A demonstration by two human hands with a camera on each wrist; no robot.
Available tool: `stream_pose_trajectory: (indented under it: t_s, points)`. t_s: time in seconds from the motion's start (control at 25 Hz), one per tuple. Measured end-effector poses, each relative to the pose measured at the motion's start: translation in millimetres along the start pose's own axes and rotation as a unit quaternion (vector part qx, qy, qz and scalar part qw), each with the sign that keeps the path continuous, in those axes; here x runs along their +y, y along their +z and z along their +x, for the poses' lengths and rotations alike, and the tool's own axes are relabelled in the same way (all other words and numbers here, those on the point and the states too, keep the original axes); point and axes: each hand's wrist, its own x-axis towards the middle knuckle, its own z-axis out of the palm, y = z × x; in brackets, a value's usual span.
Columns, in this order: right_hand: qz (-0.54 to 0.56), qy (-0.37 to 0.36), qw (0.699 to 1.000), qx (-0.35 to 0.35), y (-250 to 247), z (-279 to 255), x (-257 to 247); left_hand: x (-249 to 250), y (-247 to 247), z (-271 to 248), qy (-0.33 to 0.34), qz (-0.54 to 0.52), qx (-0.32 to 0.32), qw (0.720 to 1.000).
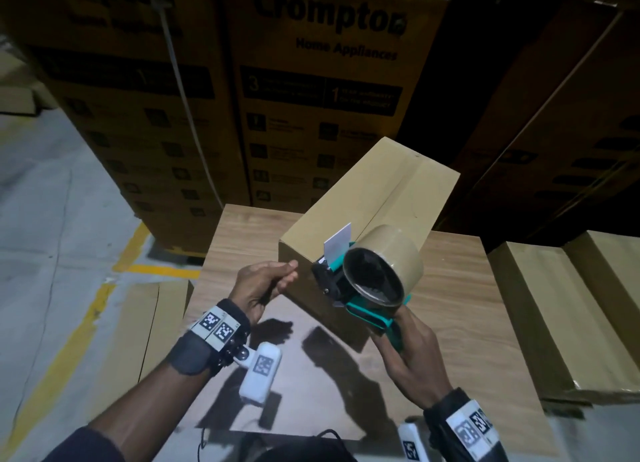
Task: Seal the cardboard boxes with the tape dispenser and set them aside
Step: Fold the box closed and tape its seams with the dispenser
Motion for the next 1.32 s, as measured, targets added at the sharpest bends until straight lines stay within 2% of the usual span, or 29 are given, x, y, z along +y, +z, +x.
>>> stream_pose_trajectory:
  t_s: [0.12, 0.24, 0.36, 0.44, 0.8, 1.0, 1.16, 1.24, 1.32]
  points:
    - [0.030, 0.018, 0.999, 0.005, -11.9, 9.2, 6.7, 20.6, -15.8, 2.1, 0.020, 0.006, 0.001, 1.000]
    - [0.038, 0.021, 0.999, 0.000, -18.2, 18.7, 9.2, 27.7, 1.6, -10.5, -0.027, 0.086, -0.094, 0.991]
    - [0.035, 0.016, 0.999, -0.020, -11.2, 23.7, 8.4, 28.6, 27.4, -21.7, -0.093, 0.025, -0.187, 0.978]
    - [0.025, 0.013, 0.999, -0.029, -4.8, 24.9, 8.6, 31.0, 37.6, -27.7, -0.137, -0.022, -0.210, 0.968]
    - [0.022, -0.004, 0.999, -0.038, 10.0, 27.5, 4.3, 22.3, 30.7, -22.9, -0.155, -0.096, -0.208, 0.961]
    - [0.045, 0.009, 0.998, -0.040, 12.7, 23.9, 2.7, 23.7, 18.5, -20.1, -0.136, -0.121, -0.170, 0.968]
    - [0.055, 0.018, 0.998, -0.033, 15.0, 24.0, 2.0, 32.7, 13.1, -16.1, -0.126, -0.072, -0.179, 0.973]
    - [0.051, 0.017, 0.998, -0.032, 17.1, 23.8, 1.6, 32.3, 13.4, -13.1, -0.151, -0.053, -0.199, 0.967]
    - [0.037, 0.008, 0.999, -0.030, 19.5, 24.4, 0.3, 26.6, 16.3, -12.0, -0.185, -0.085, -0.214, 0.955]
